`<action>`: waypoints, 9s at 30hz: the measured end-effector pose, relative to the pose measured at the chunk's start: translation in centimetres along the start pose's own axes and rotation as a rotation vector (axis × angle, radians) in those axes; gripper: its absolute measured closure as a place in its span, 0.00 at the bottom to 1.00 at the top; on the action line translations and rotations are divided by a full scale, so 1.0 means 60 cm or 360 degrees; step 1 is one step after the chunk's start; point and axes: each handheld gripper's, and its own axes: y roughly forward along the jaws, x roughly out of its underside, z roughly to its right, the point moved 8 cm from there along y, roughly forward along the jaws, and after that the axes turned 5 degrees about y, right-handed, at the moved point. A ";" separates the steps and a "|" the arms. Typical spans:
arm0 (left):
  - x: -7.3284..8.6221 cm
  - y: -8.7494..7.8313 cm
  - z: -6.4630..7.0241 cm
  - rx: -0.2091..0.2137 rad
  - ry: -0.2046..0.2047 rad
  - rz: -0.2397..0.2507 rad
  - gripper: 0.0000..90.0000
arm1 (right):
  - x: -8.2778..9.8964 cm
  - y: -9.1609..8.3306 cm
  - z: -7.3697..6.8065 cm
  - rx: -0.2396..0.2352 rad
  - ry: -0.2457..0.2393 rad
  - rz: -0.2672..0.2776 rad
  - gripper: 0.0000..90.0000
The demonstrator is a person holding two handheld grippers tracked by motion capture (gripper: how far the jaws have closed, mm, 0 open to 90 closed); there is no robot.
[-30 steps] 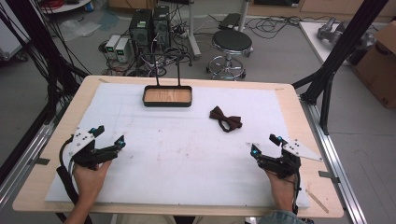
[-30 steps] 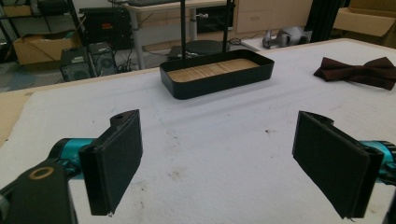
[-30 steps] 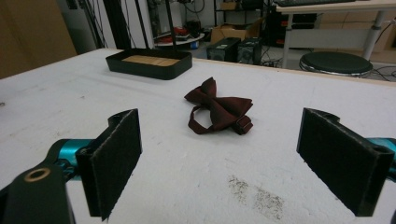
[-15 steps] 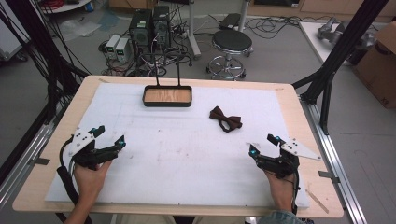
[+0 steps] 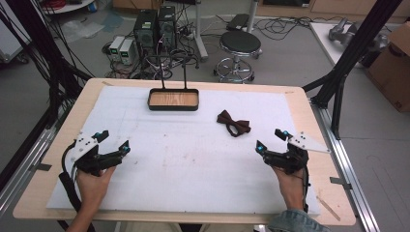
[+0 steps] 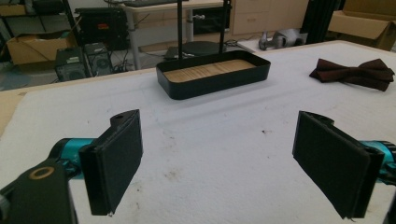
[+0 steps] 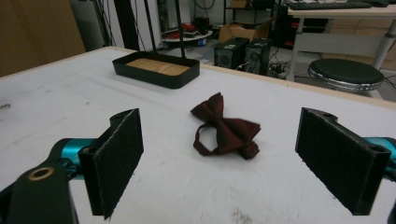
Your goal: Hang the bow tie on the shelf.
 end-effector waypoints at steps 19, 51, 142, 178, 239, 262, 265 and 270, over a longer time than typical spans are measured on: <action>0.004 0.004 0.002 0.0021 -0.0007 -0.0019 0.19 | -0.078 0.142 0.010 -0.0085 -0.0118 -0.0179 0.19; 0.007 0.008 0.004 0.0062 -0.0049 -0.0024 0.19 | 0.049 0.291 0.030 -0.0100 -0.0309 -0.0694 0.60; 0.008 0.014 0.008 0.0120 -0.0103 0.0012 0.19 | -0.262 0.398 -0.128 -0.0349 -0.0347 -0.0050 0.85; 0.012 0.007 0.008 0.0128 -0.0112 0.0000 0.19 | -0.230 0.446 -0.062 -0.0102 -0.0263 -0.0262 0.83; 0.011 0.017 0.012 0.0117 -0.0098 -0.0002 0.18 | -0.300 0.157 0.001 0.0018 -0.0183 0.0243 0.14; 0.013 0.010 0.008 0.0081 -0.0089 -0.0016 0.18 | -0.202 0.014 0.030 0.0133 -0.0129 0.0373 0.13; 0.013 0.011 0.007 0.0077 -0.0091 -0.0018 0.18 | -0.179 0.001 0.034 0.0145 -0.0108 0.0380 0.13; 0.014 0.012 0.007 0.0073 -0.0097 -0.0018 0.18 | -0.136 -0.016 0.039 0.0173 -0.0068 0.0369 0.13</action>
